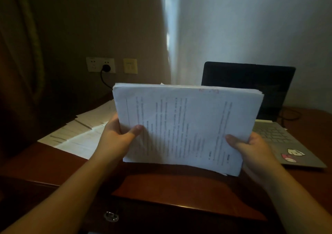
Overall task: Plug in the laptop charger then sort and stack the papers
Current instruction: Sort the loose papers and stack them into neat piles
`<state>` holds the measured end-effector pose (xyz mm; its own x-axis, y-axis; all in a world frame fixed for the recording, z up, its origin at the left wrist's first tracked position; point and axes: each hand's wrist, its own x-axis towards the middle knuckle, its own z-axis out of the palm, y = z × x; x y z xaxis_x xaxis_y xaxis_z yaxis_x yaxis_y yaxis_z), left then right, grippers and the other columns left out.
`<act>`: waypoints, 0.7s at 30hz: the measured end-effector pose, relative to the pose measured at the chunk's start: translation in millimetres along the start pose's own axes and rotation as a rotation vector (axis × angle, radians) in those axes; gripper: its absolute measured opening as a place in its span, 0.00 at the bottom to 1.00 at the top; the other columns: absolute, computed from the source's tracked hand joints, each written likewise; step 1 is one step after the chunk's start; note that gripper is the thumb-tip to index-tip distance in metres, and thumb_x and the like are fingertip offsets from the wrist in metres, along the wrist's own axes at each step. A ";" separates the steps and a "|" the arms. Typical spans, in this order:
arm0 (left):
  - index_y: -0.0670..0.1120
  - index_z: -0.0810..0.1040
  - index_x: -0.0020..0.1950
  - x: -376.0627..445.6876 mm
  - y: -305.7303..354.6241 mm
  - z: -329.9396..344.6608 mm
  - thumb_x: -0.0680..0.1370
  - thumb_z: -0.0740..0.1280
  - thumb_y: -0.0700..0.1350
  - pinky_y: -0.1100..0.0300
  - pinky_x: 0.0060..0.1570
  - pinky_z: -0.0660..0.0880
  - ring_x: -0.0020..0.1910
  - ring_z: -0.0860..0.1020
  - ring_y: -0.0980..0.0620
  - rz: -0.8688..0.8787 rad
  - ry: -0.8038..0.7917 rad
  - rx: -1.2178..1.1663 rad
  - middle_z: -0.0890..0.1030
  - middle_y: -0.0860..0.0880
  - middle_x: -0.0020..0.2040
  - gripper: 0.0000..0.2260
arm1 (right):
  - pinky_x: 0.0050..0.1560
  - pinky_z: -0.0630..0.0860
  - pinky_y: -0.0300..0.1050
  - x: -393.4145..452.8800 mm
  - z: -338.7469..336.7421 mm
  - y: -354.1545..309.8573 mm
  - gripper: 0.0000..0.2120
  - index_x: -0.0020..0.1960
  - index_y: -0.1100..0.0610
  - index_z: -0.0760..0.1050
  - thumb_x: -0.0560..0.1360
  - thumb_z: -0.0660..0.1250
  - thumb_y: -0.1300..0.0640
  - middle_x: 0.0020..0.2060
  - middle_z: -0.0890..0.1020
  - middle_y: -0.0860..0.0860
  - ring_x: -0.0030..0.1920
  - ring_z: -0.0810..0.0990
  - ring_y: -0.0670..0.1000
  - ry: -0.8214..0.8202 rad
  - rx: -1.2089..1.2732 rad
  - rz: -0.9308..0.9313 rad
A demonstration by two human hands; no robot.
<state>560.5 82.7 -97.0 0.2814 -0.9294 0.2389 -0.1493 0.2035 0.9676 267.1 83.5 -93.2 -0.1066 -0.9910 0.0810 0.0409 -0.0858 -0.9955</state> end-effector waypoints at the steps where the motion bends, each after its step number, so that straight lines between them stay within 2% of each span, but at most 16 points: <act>1: 0.57 0.71 0.64 -1.1 -1.9 1.4 0.76 0.71 0.41 0.38 0.58 0.77 0.62 0.76 0.48 -0.004 -0.003 0.034 0.78 0.55 0.59 0.20 | 0.41 0.78 0.49 0.5 -0.4 -0.4 0.09 0.52 0.51 0.76 0.76 0.66 0.64 0.40 0.86 0.46 0.43 0.85 0.49 0.001 -0.018 -0.001; 6: 0.53 0.70 0.64 6.8 2.6 13.9 0.78 0.70 0.45 0.41 0.54 0.80 0.59 0.77 0.47 -0.039 0.002 0.176 0.76 0.55 0.57 0.17 | 0.36 0.76 0.45 8.3 -4.2 -11.2 0.06 0.51 0.50 0.76 0.77 0.67 0.60 0.38 0.85 0.44 0.39 0.85 0.47 0.040 -0.114 -0.036; 8: 0.53 0.70 0.61 14.1 8.8 24.5 0.79 0.70 0.46 0.45 0.49 0.81 0.55 0.78 0.49 -0.043 -0.016 0.215 0.76 0.56 0.55 0.14 | 0.36 0.75 0.45 16.6 -11.8 -15.8 0.05 0.52 0.52 0.76 0.77 0.67 0.59 0.40 0.84 0.47 0.41 0.83 0.49 0.095 -0.127 -0.033; 11: 0.54 0.72 0.64 27.4 15.2 49.9 0.78 0.71 0.45 0.49 0.44 0.82 0.52 0.81 0.51 -0.073 -0.107 0.221 0.80 0.54 0.55 0.16 | 0.39 0.74 0.49 32.5 -32.3 -20.8 0.07 0.56 0.52 0.76 0.79 0.67 0.58 0.47 0.82 0.50 0.45 0.81 0.52 0.169 -0.196 -0.011; 14: 0.54 0.75 0.62 35.3 16.4 86.6 0.78 0.70 0.43 0.49 0.45 0.82 0.52 0.82 0.49 -0.152 -0.190 0.194 0.82 0.52 0.54 0.14 | 0.38 0.73 0.47 47.7 -61.4 -19.6 0.11 0.61 0.52 0.75 0.79 0.67 0.59 0.51 0.81 0.50 0.45 0.80 0.51 0.194 -0.290 0.019; 16: 0.53 0.75 0.59 37.7 19.2 114.1 0.79 0.69 0.41 0.54 0.38 0.80 0.51 0.81 0.49 -0.236 -0.240 0.183 0.82 0.51 0.54 0.12 | 0.36 0.70 0.43 57.7 -83.5 -15.4 0.15 0.64 0.53 0.75 0.78 0.68 0.60 0.53 0.80 0.50 0.43 0.78 0.47 0.216 -0.378 0.022; 18: 0.51 0.74 0.57 38.5 24.2 138.1 0.79 0.69 0.40 0.58 0.33 0.76 0.51 0.80 0.48 -0.344 -0.285 0.210 0.80 0.50 0.54 0.10 | 0.34 0.69 0.41 66.7 -103.5 -10.9 0.16 0.64 0.54 0.75 0.77 0.69 0.59 0.53 0.78 0.49 0.42 0.75 0.47 0.243 -0.505 0.029; 21: 0.49 0.72 0.56 43.8 25.6 169.1 0.79 0.70 0.41 0.58 0.32 0.75 0.55 0.79 0.45 -0.419 -0.351 0.297 0.79 0.48 0.55 0.10 | 0.32 0.66 0.40 79.9 -128.8 -4.8 0.16 0.63 0.58 0.75 0.76 0.70 0.61 0.52 0.77 0.51 0.38 0.72 0.45 0.268 -0.637 0.053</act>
<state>408.7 -4.8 -75.6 0.0529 -0.9677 -0.2464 -0.3655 -0.2483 0.8971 130.5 18.0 -88.3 -0.3660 -0.9254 0.0981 -0.5295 0.1204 -0.8397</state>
